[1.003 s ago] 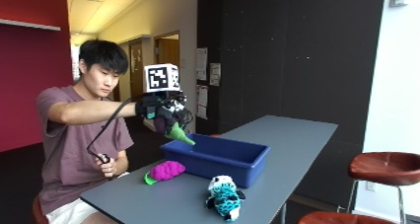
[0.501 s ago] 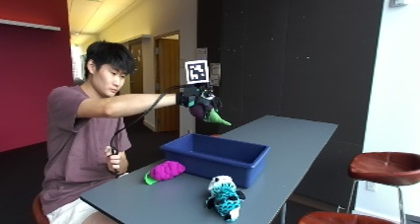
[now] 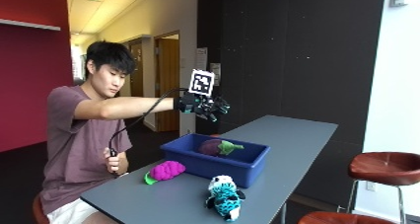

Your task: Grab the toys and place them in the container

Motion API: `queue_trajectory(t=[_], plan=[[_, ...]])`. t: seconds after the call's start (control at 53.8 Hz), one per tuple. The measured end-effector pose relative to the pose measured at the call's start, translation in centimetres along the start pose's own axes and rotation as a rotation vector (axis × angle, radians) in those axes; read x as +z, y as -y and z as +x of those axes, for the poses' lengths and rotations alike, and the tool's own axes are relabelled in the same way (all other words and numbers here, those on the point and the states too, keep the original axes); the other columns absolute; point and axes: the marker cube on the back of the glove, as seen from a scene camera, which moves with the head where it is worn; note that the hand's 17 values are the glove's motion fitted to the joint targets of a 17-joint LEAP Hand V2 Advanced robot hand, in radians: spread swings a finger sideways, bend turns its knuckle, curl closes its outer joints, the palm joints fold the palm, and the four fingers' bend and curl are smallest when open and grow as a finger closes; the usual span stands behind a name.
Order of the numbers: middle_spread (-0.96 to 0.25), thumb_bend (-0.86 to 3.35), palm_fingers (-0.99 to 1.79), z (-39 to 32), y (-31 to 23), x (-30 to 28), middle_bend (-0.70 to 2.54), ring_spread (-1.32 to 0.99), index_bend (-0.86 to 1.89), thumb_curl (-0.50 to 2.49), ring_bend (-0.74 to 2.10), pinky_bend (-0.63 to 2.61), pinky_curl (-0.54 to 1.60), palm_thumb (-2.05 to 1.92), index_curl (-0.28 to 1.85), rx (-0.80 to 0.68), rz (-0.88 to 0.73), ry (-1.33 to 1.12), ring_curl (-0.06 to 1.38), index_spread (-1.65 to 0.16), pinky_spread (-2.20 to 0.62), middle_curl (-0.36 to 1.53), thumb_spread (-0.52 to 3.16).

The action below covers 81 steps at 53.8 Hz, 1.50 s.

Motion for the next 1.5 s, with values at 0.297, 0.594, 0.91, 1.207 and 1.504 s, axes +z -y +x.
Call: queue_trajectory(t=[0.297,0.594,0.91,1.207,1.504], plan=[[0.00,-0.01,-0.33,5.5,-8.6,-0.4,0.12,0.03,0.00,0.55,0.31,1.18,0.37,0.00,0.34,0.132,0.054,0.052,0.31,-0.20,0.06,0.36,1.25],[-0.01,0.00,-0.13,10.5,-15.4,7.5,0.25,-0.07,0.02,0.46,0.71,1.12,0.34,0.08,0.16,0.314,0.032,0.195,0.42,-0.16,0.02,0.40,1.35],[-0.03,-0.02,0.00,10.1,-14.2,20.9,0.37,-0.23,0.04,0.39,1.01,1.25,0.37,0.07,0.10,0.337,-0.067,0.202,0.50,-0.12,-0.16,0.45,1.35],[-0.11,-0.01,0.39,10.4,-13.2,22.9,0.62,-0.33,0.07,0.37,1.28,1.35,0.39,0.07,0.09,0.300,0.012,0.133,0.54,-0.13,-0.29,0.54,1.26],[-0.26,0.17,1.00,13.4,-12.4,22.2,0.79,-0.35,0.35,0.53,1.42,1.37,0.45,0.53,0.19,0.315,0.053,0.291,0.61,-0.19,-0.36,0.67,1.14]])
